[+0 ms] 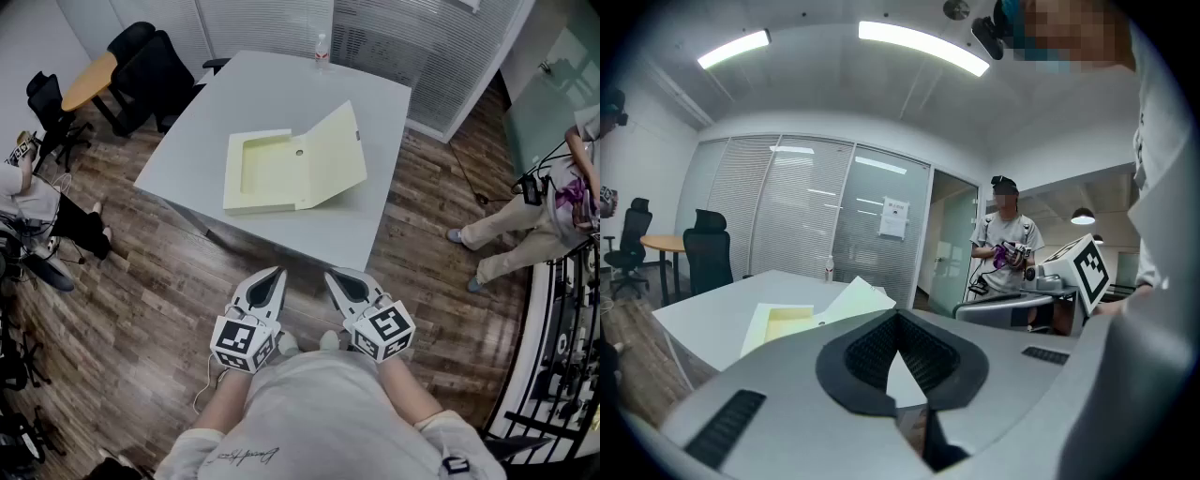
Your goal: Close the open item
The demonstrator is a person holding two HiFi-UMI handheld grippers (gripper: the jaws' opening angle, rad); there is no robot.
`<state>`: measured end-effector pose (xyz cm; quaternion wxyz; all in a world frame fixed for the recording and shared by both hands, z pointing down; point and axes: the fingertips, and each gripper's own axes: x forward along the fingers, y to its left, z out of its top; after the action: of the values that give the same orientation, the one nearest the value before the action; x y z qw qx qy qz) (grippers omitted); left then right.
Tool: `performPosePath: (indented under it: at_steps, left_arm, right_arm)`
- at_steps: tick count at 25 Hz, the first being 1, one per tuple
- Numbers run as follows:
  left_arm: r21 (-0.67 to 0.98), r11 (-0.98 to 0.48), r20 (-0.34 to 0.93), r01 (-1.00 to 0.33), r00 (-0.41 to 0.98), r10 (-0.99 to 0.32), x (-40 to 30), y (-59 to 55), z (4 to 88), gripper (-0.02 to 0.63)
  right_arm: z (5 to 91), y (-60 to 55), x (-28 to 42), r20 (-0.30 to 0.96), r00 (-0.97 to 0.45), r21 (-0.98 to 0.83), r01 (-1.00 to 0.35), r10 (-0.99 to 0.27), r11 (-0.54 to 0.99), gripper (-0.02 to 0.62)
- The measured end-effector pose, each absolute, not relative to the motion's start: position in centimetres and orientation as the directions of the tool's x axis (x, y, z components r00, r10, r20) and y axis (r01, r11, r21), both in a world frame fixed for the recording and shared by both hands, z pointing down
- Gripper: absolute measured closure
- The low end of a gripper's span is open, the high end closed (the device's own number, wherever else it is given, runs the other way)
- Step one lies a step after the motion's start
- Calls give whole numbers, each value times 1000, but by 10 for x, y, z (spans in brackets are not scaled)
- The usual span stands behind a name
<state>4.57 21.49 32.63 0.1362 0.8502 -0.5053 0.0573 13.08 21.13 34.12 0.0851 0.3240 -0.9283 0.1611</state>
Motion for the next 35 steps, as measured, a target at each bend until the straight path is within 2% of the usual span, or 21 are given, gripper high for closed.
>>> performPosePath:
  at_steps: [35]
  left_arm:
    - [188,-538,184,-822,567,-803,-2,240,328,597]
  right_arm:
    - [348,234,88,290,-726,-256,-686,-623,681,581]
